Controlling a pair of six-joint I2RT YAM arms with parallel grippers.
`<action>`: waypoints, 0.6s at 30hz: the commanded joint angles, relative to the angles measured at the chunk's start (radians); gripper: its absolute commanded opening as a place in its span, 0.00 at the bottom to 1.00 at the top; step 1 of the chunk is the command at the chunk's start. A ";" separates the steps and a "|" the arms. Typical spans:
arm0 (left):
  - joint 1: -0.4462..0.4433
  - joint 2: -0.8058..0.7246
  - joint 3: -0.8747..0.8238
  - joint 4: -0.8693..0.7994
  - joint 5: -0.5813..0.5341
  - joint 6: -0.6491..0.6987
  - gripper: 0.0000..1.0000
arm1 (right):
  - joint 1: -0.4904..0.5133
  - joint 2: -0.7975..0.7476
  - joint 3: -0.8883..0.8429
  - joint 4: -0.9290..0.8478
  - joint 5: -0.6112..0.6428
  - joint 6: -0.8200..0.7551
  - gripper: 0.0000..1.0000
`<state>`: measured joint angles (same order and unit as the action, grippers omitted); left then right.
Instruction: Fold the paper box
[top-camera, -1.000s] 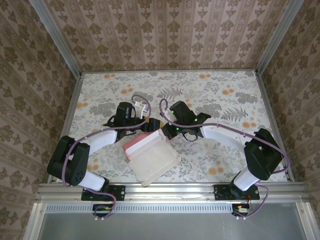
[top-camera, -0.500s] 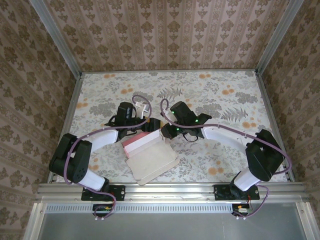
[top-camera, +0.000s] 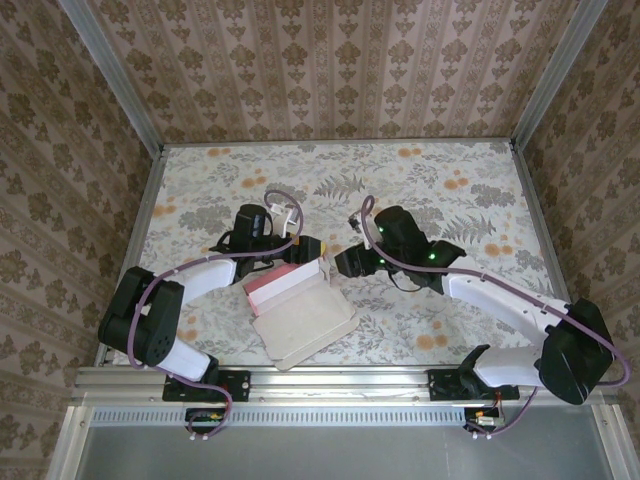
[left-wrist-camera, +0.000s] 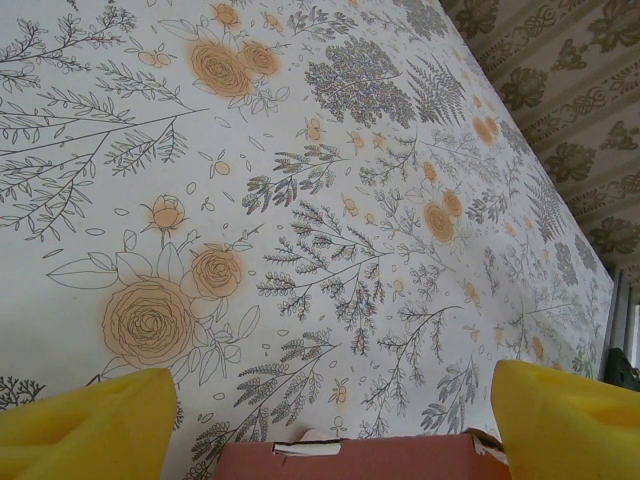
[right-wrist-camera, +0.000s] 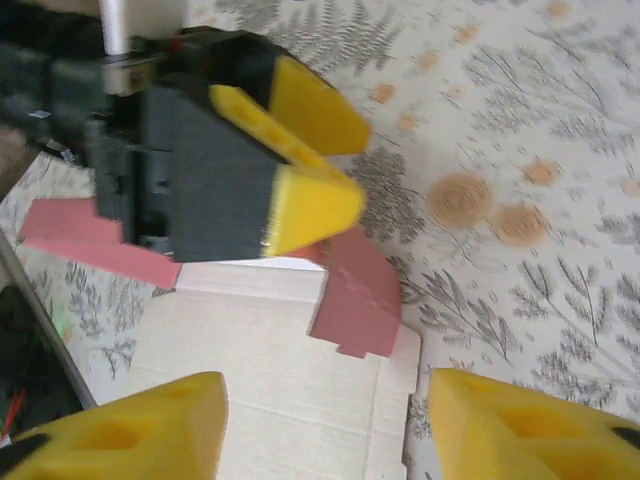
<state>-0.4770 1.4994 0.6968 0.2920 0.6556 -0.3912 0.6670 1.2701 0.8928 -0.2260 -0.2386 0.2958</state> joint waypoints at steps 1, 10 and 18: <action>0.000 0.012 0.008 -0.026 0.006 0.023 0.82 | -0.022 -0.015 -0.042 0.060 0.024 0.025 0.79; 0.001 0.009 0.018 -0.041 0.004 0.029 0.82 | -0.061 -0.005 -0.132 0.164 0.084 -0.051 0.96; 0.001 0.010 0.027 -0.052 0.006 0.033 0.82 | -0.089 0.067 -0.180 0.306 0.053 -0.121 0.97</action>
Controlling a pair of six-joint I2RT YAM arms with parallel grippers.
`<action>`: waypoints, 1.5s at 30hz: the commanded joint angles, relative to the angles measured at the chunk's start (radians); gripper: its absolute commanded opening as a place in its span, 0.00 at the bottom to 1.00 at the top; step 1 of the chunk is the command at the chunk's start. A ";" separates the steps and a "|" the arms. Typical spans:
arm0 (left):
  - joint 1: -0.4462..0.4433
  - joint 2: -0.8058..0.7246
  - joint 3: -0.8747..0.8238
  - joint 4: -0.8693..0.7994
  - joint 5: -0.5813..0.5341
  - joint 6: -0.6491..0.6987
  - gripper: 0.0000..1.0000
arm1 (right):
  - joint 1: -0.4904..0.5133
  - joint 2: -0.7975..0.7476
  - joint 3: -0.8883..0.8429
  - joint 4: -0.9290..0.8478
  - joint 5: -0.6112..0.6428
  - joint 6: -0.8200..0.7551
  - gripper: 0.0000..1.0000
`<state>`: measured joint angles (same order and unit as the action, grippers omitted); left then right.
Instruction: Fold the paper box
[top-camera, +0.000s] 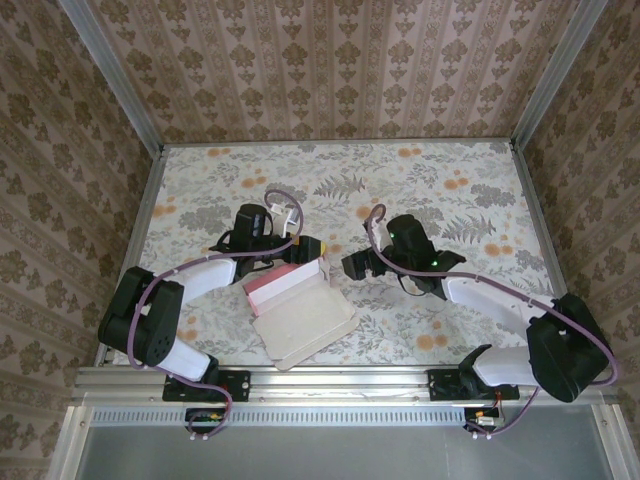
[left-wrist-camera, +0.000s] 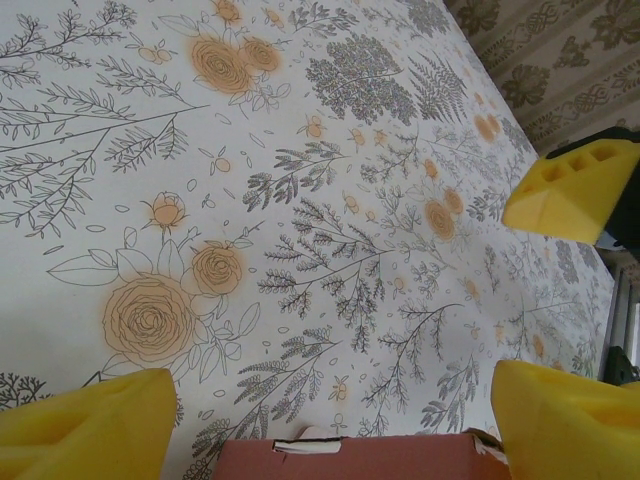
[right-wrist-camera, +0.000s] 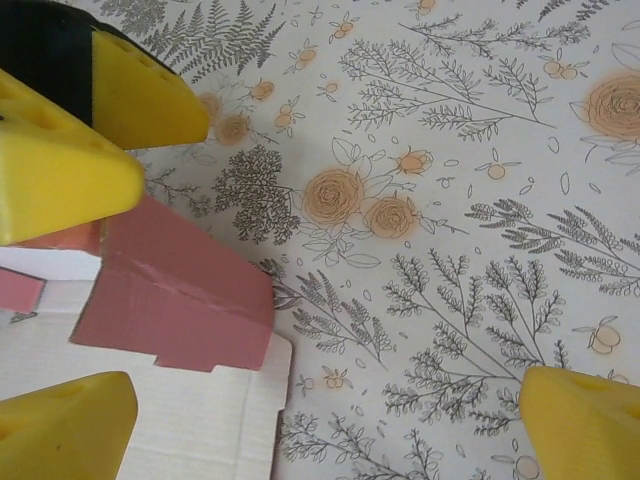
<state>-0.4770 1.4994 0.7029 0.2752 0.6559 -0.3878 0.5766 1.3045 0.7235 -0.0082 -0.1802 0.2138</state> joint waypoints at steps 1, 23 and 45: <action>0.001 0.009 0.024 -0.037 0.007 0.030 0.82 | 0.002 0.049 -0.015 0.109 -0.017 -0.047 0.95; 0.001 0.044 0.046 -0.039 0.033 0.034 0.82 | 0.080 0.244 -0.044 0.340 -0.071 -0.020 0.61; 0.052 0.176 0.142 -0.036 0.290 0.014 0.73 | 0.141 0.341 0.042 0.396 0.020 -0.025 0.47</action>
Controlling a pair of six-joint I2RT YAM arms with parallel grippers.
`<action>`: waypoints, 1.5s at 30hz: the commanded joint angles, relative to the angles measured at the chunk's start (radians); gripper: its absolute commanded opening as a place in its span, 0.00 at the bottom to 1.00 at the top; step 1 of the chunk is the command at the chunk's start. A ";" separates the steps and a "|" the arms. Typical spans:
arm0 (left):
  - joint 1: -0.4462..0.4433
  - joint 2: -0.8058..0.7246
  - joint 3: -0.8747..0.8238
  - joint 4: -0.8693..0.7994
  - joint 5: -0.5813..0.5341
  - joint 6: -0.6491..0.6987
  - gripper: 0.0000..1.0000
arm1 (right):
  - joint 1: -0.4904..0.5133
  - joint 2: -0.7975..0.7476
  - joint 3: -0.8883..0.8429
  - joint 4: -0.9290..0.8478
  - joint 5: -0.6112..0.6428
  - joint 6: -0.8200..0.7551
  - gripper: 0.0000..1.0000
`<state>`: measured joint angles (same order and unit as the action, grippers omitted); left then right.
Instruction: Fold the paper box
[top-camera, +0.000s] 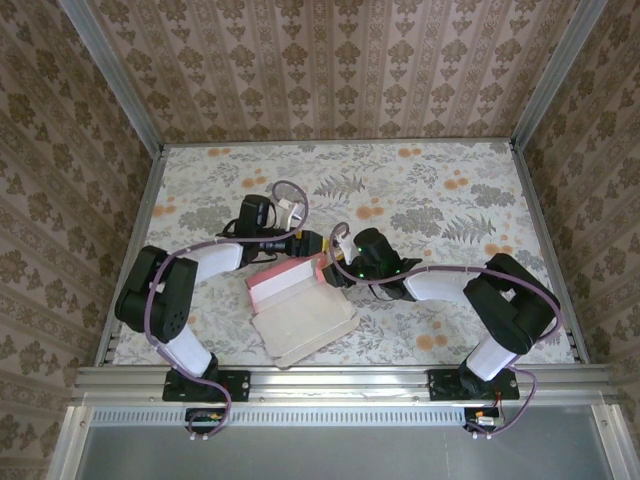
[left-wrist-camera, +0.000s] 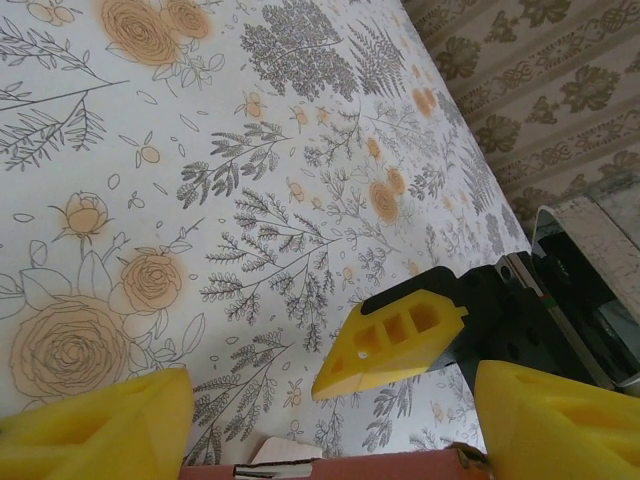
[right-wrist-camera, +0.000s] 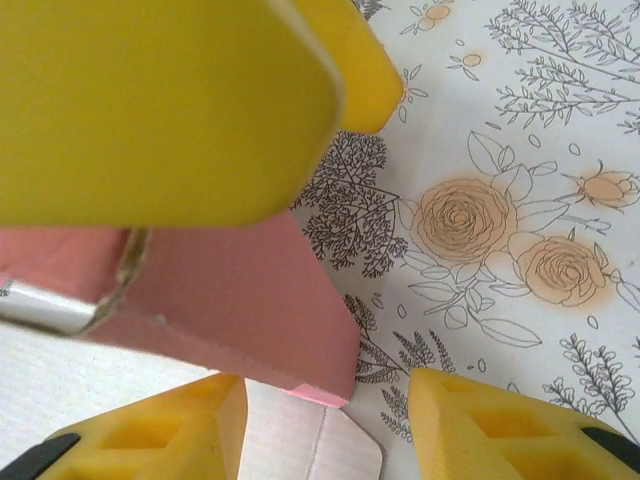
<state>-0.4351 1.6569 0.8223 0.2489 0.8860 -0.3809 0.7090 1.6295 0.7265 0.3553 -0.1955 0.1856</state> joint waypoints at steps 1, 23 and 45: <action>0.012 0.022 0.025 0.000 0.066 0.001 0.73 | 0.011 0.020 0.044 0.032 0.048 0.003 0.46; 0.021 0.078 0.043 0.050 0.143 -0.057 0.69 | 0.075 0.065 0.049 0.143 0.248 0.091 0.32; 0.058 0.143 0.150 -0.015 0.170 -0.072 0.73 | 0.086 0.131 0.088 0.165 0.237 0.102 0.35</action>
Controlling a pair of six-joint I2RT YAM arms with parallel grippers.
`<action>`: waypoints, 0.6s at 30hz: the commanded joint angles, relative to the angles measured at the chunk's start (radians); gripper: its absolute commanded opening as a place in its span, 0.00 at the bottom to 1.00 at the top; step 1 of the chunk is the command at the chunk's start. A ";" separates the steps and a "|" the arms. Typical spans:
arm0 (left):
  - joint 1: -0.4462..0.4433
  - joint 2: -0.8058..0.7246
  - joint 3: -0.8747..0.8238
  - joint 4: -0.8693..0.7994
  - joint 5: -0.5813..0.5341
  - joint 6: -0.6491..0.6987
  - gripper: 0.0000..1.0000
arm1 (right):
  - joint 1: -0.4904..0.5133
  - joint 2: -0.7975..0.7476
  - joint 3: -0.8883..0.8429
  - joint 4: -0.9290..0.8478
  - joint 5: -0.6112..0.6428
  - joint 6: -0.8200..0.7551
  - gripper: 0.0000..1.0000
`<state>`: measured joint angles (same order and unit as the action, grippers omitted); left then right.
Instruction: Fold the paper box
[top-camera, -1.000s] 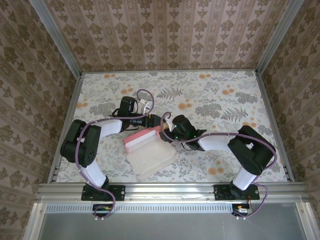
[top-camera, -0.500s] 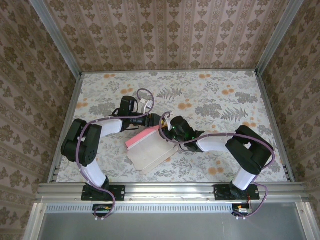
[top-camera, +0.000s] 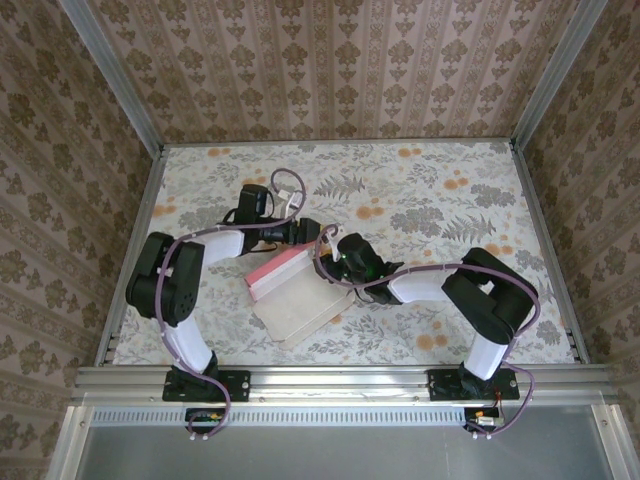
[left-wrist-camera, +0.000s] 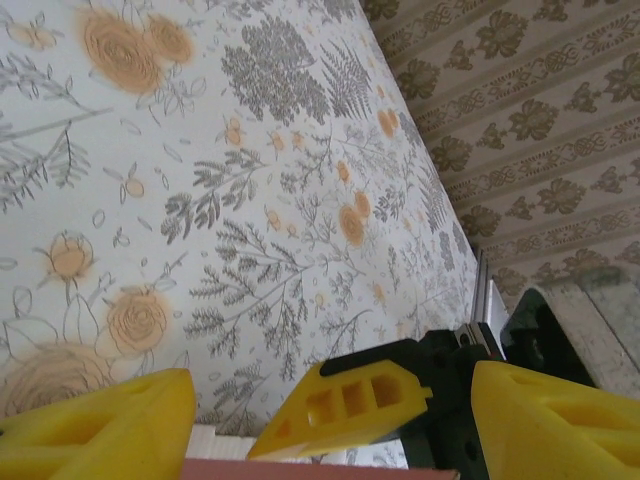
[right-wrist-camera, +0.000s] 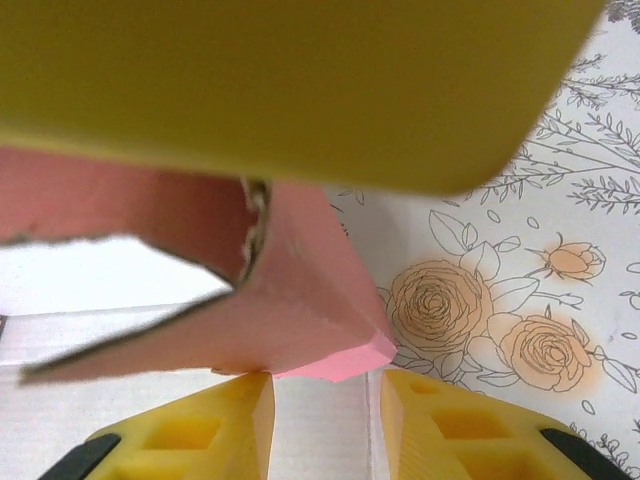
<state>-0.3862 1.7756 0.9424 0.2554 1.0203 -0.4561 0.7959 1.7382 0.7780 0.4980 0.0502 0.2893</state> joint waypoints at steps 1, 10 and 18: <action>0.009 0.033 0.036 -0.018 0.045 -0.002 0.73 | -0.003 0.026 0.043 0.018 -0.007 -0.003 0.35; 0.010 0.083 0.063 0.007 0.109 -0.036 0.71 | -0.027 0.064 0.114 -0.029 -0.024 -0.029 0.35; 0.011 0.122 0.080 0.056 0.173 -0.091 0.70 | -0.042 0.069 0.131 -0.033 -0.027 -0.048 0.38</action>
<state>-0.3759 1.8774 0.9939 0.2821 1.1236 -0.5117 0.7616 1.8000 0.8753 0.4713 0.0380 0.2626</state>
